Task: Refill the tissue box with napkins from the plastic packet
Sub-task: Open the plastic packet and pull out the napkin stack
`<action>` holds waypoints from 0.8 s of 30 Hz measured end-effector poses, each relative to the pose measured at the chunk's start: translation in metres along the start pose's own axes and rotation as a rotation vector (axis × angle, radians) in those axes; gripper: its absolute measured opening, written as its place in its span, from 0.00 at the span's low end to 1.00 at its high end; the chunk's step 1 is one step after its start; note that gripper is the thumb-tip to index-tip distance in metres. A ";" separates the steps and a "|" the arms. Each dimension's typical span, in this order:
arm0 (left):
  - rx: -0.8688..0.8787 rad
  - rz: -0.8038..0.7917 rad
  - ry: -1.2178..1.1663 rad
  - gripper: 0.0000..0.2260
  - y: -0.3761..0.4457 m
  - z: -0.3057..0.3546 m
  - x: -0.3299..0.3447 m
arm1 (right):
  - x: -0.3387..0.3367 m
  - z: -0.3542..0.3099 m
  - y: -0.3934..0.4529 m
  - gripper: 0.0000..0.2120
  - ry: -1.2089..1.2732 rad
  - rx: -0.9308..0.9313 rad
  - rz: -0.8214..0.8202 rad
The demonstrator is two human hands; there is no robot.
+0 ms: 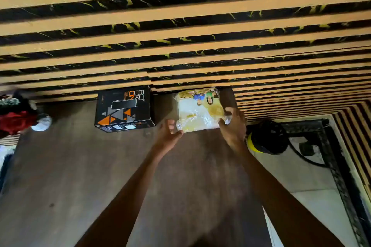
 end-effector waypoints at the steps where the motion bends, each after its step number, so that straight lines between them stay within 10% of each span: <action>1: -0.041 0.050 -0.040 0.26 0.004 -0.004 -0.004 | 0.004 0.006 0.007 0.25 0.013 0.046 -0.012; 9: -0.307 0.061 -0.219 0.16 0.036 -0.004 0.032 | 0.070 0.055 0.045 0.34 0.197 0.350 -0.368; 24: -0.409 -0.019 -0.369 0.18 -0.094 -0.071 0.054 | 0.034 0.099 -0.099 0.21 0.137 0.354 -0.344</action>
Point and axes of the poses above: each hand's wrist, its own y-axis towards the middle knuckle, its own x-axis out of the palm, z = x × y, the point moved 9 cm from there along y, towards the middle knuckle, and after that the axes turned 4 degrees about x, right-handed, at the moved point
